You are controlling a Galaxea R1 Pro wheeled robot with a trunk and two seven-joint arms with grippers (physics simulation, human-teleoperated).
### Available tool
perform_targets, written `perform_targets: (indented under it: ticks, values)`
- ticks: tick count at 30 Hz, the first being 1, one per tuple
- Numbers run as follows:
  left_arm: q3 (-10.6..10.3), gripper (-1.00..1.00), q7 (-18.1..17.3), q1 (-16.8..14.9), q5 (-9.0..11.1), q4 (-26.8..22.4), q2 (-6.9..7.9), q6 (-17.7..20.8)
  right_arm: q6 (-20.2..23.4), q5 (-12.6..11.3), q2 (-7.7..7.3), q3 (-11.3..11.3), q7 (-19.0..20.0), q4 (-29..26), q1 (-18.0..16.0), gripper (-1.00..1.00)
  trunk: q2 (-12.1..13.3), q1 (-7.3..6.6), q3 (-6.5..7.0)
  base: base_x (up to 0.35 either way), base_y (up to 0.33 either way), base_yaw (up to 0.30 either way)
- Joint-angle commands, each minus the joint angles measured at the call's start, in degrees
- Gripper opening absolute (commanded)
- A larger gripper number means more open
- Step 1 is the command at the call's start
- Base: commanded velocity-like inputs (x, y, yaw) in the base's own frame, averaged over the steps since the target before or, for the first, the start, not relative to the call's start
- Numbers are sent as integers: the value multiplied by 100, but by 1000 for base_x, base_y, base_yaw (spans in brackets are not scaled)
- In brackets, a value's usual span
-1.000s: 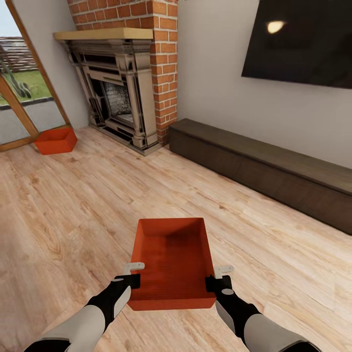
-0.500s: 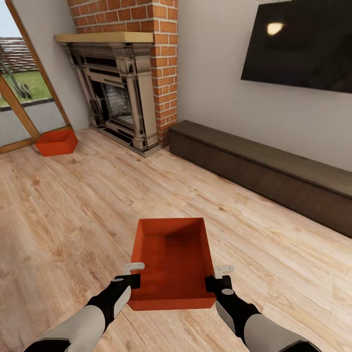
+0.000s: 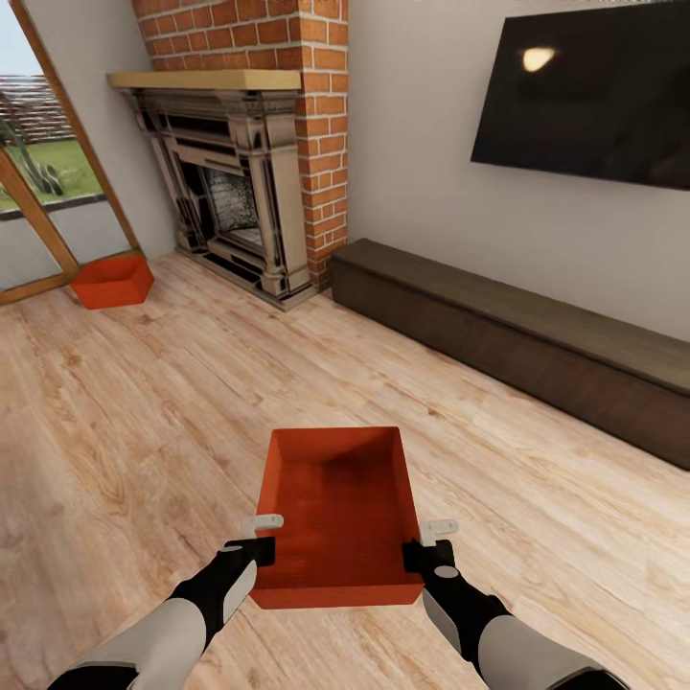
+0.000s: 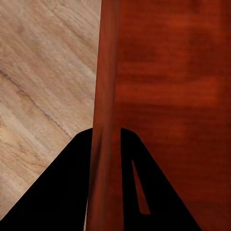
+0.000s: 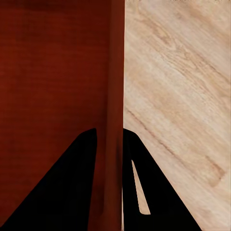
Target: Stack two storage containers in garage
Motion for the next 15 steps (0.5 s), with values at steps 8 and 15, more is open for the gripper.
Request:
perform_targets:
  ticks: [8, 15]
  values:
    - [12, -100, 47, 0, -16, -20, 2, 36, -32, -73, -3, -17, -13, 13, -6, -100, 320, -177, 140, 0, 0, 0]
    - [13, -100, 49, 2, -16, -18, 2, 37, -32, -76, -4, -17, -13, 13, -5, -100, 601, -330, 266, 0, 0, 0]
